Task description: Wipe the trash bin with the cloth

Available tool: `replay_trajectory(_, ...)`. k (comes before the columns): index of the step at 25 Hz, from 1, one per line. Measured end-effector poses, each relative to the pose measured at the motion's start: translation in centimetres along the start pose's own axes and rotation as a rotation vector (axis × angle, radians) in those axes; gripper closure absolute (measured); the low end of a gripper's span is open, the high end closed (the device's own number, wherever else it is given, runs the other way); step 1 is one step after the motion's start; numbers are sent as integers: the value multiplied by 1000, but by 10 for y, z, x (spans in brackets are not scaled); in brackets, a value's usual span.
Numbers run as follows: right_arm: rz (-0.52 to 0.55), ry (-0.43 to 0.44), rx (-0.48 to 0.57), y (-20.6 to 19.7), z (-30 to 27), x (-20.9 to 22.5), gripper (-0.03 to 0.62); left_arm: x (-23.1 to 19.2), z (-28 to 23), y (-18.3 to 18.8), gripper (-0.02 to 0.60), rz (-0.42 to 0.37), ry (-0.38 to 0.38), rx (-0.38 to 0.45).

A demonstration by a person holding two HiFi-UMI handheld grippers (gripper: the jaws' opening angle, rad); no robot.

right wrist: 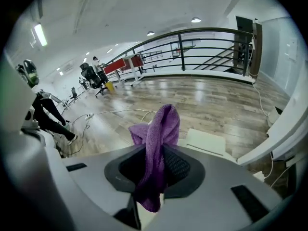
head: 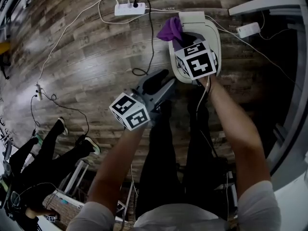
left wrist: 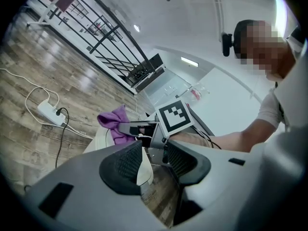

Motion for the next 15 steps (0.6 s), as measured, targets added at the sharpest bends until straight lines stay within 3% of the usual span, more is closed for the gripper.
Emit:
replay_trajectory(5,97,67,-72,-7,-21,-27,503,-2,7,-5,414,12,18,-6)
replay_trajectory(15,39,-7,-105,-31,-10,5,502,0,0,-9,414,18,0,-12)
Point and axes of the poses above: the fingertips, and each gripper's own axes: z backward along the fingers, x to its right, y out of its top, the point moved 9 cm from there along z, backward along the fingers, and after that the axes turned 4 degrees about z, right-handed, at the moved point
